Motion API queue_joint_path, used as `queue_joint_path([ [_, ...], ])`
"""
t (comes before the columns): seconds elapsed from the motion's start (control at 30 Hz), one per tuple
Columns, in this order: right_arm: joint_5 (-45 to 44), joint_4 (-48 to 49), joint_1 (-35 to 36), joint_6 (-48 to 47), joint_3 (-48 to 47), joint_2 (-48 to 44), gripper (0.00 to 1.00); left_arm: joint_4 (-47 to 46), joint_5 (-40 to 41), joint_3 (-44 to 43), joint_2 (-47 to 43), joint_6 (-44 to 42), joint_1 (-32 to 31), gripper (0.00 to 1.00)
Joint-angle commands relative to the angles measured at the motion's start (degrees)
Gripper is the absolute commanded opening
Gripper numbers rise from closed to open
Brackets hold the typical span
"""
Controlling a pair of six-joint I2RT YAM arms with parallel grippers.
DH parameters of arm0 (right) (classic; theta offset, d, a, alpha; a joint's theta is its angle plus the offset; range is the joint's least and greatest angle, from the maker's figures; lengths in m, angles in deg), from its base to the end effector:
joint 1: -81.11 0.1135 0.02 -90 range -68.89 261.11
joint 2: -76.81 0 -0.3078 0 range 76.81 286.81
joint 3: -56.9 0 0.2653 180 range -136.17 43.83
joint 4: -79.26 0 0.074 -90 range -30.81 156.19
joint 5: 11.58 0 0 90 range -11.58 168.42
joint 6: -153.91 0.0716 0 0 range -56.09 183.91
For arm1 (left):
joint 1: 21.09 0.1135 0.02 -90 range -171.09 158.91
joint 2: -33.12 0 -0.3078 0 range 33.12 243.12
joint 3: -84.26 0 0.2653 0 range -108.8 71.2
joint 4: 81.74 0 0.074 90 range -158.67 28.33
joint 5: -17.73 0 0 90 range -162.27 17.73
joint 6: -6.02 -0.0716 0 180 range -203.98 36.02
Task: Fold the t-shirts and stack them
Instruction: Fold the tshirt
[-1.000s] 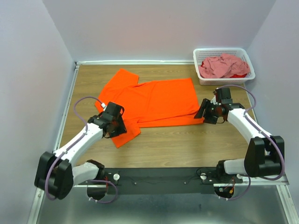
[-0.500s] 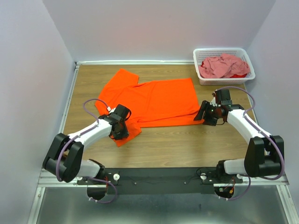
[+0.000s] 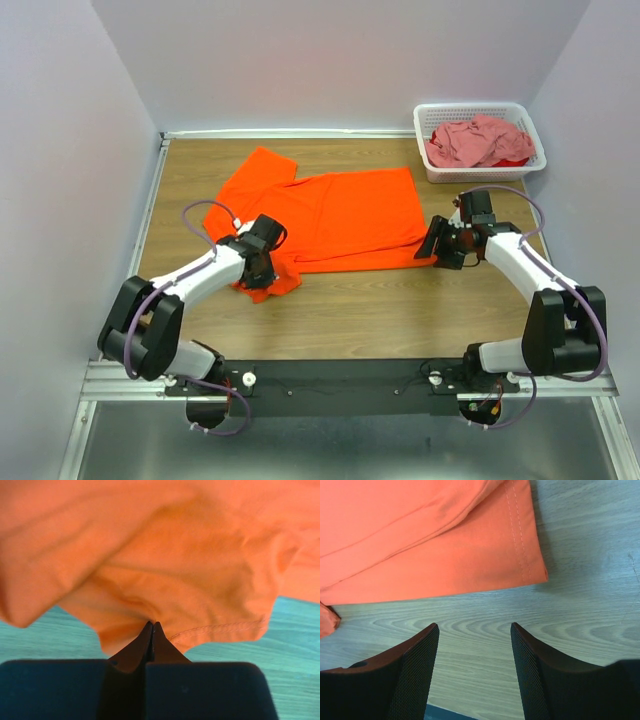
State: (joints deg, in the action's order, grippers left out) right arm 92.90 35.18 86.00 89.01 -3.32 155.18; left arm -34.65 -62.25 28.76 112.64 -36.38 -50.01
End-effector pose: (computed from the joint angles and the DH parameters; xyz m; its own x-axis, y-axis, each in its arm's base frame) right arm 0.2743 0.0414 0.2055 -0.8826 0.3367 -0.3281 0.1941 0.8966 0.3980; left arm 0.2276 -0.1115 0.1714 -0.8737 -0.3481 -0.3399 -0.3237 0.9375 -0.1281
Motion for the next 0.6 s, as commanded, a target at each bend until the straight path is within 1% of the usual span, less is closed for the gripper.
queue_joint_path([
  [0.0, 0.6, -0.5, 0.4, -0.4, -2.2, 0.7, 0.67, 4.7, 8.3, -8.6, 1.5, -2.7, -0.1, 0.00],
  [0.13, 0.5, -0.5, 0.4, -0.6, -2.3, 1.3, 0.67, 6.3, 11.3, -15.3, 5.6, -7.8, 1.6, 0.00],
  [0.4, -0.1, -0.5, 0.4, -1.2, -2.3, 1.1, 0.67, 3.9, 19.1, -27.3, 14.2, -18.1, 2.9, 0.00],
  [0.57, 0.4, -0.5, 0.4, -1.4, -2.2, 0.9, 0.67, 0.4, 23.2, -31.4, 18.6, -23.2, 3.1, 0.02],
])
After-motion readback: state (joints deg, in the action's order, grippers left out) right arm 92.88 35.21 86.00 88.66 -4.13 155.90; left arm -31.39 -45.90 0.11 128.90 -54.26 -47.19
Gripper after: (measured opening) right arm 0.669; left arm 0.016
